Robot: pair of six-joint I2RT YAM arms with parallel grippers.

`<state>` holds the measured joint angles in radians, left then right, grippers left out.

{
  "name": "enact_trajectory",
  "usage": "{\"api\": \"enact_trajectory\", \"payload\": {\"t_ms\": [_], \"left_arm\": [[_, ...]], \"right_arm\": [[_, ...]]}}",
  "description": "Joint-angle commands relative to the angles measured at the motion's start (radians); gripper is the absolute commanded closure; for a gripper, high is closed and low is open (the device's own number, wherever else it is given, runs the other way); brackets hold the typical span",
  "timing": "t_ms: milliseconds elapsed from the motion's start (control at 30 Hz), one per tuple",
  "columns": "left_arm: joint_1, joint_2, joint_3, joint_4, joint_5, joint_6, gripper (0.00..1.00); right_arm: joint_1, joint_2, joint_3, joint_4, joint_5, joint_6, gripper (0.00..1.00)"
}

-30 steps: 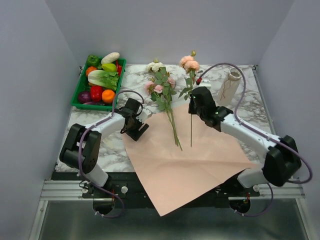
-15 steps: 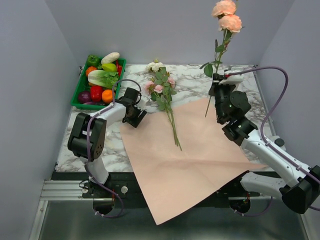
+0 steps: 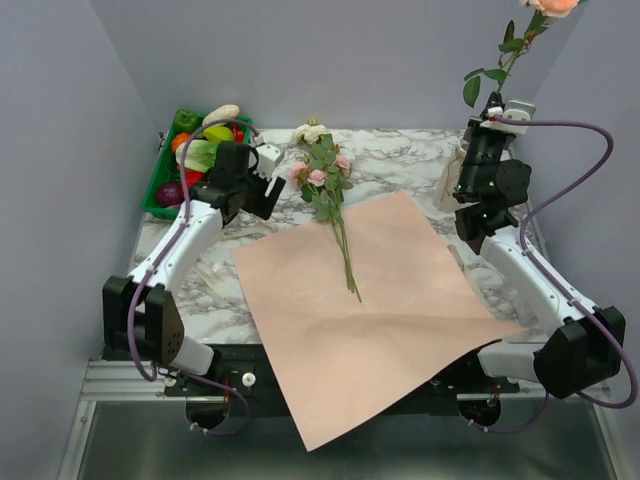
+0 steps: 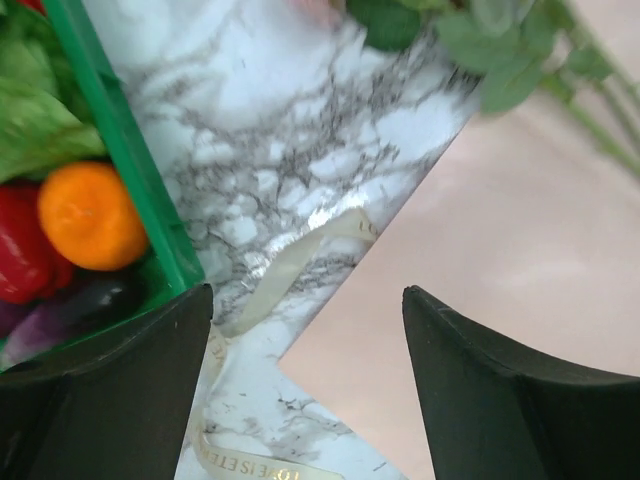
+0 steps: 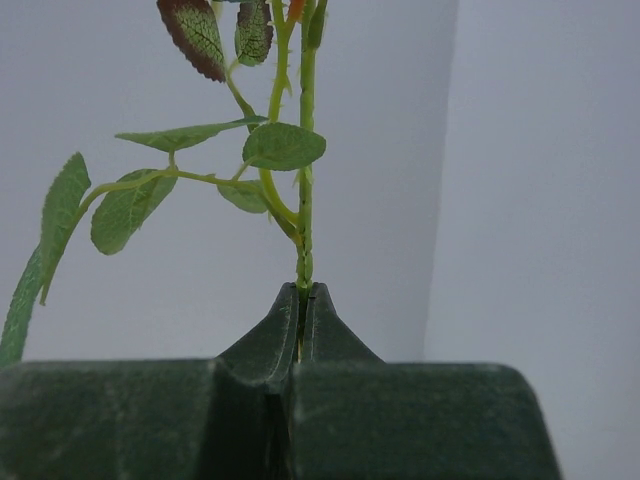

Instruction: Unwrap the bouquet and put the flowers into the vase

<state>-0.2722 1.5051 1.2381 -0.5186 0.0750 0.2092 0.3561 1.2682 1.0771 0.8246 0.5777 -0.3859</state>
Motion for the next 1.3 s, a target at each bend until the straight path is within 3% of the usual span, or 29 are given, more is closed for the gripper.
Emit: {"api": "enact_trajectory", "payload": {"t_ms": [0,200,767,1133,1167,1233,1267], "left_arm": [[0.048,-0.135,0.069,-0.058,0.161,-0.021,0.12],[0.152,-0.252,0.011,-0.014,0.221,-0.037,0.01],[0.332,-0.292,-0.083,-0.081,0.378,0.001,0.01],[0.427,-0.296,-0.063,-0.123,0.428,0.019,0.01],[0.441,-0.298,-0.062,-0.124,0.445,0.021,0.01],[0.450,-0.293,-0.057,-0.130,0.459,0.028,0.01],[0.453,-0.292,-0.055,-0.136,0.466,0.029,0.01]], "right_arm": [[-0.066,0.046,0.040,0.131,-0.030,0.002,0.99],[-0.163,0.097,0.090,0.153,-0.050,0.061,0.99],[-0.204,0.316,0.188,0.284,-0.038,0.071,0.99],[-0.203,0.358,0.124,0.308,-0.027,0.079,0.99],[-0.203,0.347,0.116,0.300,-0.024,0.081,0.98],[-0.201,0.329,0.083,0.257,-0.021,0.102,0.82],[-0.198,0.317,0.064,0.246,-0.030,0.114,0.63]]}}
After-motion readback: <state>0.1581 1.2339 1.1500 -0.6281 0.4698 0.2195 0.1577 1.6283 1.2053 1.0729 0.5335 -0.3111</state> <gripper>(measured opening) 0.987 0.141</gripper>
